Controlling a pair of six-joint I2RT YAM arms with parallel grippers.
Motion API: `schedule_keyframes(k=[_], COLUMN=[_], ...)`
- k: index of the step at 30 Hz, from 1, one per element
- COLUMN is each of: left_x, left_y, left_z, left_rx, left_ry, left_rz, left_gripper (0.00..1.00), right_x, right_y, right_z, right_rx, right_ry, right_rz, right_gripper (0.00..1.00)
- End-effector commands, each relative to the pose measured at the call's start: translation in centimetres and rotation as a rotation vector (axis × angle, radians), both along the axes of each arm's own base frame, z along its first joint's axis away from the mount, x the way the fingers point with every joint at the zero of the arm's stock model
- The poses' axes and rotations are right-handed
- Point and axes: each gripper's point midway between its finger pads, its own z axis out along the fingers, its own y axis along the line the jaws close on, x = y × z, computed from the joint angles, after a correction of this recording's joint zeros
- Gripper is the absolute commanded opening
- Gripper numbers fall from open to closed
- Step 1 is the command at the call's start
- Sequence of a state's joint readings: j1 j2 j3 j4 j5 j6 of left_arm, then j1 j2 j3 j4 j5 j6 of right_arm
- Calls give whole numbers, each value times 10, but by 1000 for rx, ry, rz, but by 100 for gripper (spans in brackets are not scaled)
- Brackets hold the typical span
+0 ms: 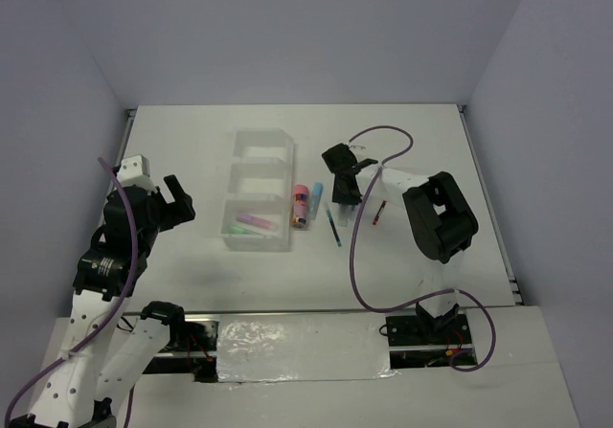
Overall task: Sort the stationery into containers
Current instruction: Pick up the pen from the center of the board, then place the pen in the storage box.
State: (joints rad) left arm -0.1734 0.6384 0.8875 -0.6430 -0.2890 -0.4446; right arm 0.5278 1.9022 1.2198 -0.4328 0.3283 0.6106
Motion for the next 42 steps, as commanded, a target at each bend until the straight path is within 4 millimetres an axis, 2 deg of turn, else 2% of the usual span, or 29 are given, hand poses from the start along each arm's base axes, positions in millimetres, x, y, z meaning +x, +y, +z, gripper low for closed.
schedule_keyframes(k=[1, 3, 4, 6, 7, 9, 10, 11, 12, 13, 14, 15, 16, 17, 19, 22, 23, 24, 28, 30, 31, 32, 33, 34, 35, 36, 38, 39, 42], left_x=[6, 7, 7, 7, 7, 7, 7, 7, 7, 6, 5, 4, 3, 3, 1, 0, 0, 0, 2, 1, 1, 1, 1, 1, 1, 1, 1, 1, 1], left_y=[-3, -2, -2, -2, -1, -1, 1, 2, 2, 4, 5, 6, 8, 10, 13, 13, 13, 13, 11, 11, 11, 11, 11, 11, 12, 11, 11, 11, 11], left_z=[9, 8, 7, 8, 8, 7, 8, 8, 8, 8, 8, 9, 10, 10, 12, 15, 14, 13, 13, 12, 12, 12, 12, 13, 12, 12, 14, 12, 11], left_rx=[5, 6, 6, 8, 8, 7, 10, 10, 9, 13, 12, 13, 17, 17, 18, 14, 17, 16, 17, 16, 17, 16, 16, 15, 16, 15, 13, 15, 16], left_ry=[-42, -36, -33, -36, -35, -33, -35, -34, -33, -31, -32, -37, -38, -40, -50, -60, -58, -56, -50, -47, -50, -50, -52, -53, -52, -53, -57, -53, -45], left_rz=[-20, -18, -16, -14, -11, -5, 4, 7, 11, 21, 27, 34, 46, 54, 72, 72, 70, 70, 59, 61, 60, 61, 61, 61, 62, 61, 58, 59, 59], left_gripper=[99, 99, 99, 99, 99, 99, 99, 99, 99, 99, 99, 99, 99, 99, 99, 99, 99, 99, 99, 99, 99, 99, 99, 99, 99, 99, 100, 99, 99], right_x=[16, 25, 25, 24, 5, -13, -39, -52, -64, -71, -67, -68, -70, -65, -64, -62, -61, -60, -57, -55, -53, -51, -37, -10, 0, 5, 13, 14, 17], right_y=[21, 30, 40, 68, 101, 140, 174, 187, 209, 218, 229, 236, 242, 250, 260, 273, 274, 276, 273, 268, 257, 249, 233, 191, 166, 148, 102, 92, 74], right_z=[36, 63, 89, 121, 139, 161, 167, 166, 177, 163, 175, 172, 156, 166, 157, 156, 154, 155, 160, 184, 180, 204, 206, 211, 205, 201, 171, 160, 133], right_rx=[34, 33, 13, 35, 60, 51, 93, 91, 78, 66, 52, 47, 38, 48, 62, 78, 77, 81, 90, 128, 158, 191, 206, 129, 103, 169, 109, 112, 77], right_ry=[-92, -170, -237, -335, -379, -465, -478, -474, -511, -468, -503, -495, -449, -470, -455, -467, -466, -477, -493, -555, -537, -587, -582, -577, -540, -483, -363, -341, -296], right_rz=[98, 157, 251, 394, 603, 834, 990, 1076, 1178, 1235, 1264, 1284, 1305, 1307, 1329, 1344, 1344, 1344, 1302, 1256, 1199, 1143, 972, 730, 578, 367, 184, 123, 45], right_gripper=[0, 0, 0, 0, 0, 0, 1, 2, 2, 2, 3, 4, 5, 9, 14, 31, 46, 50, 76, 80, 91, 99, 100, 100, 100, 99, 99, 97, 71])
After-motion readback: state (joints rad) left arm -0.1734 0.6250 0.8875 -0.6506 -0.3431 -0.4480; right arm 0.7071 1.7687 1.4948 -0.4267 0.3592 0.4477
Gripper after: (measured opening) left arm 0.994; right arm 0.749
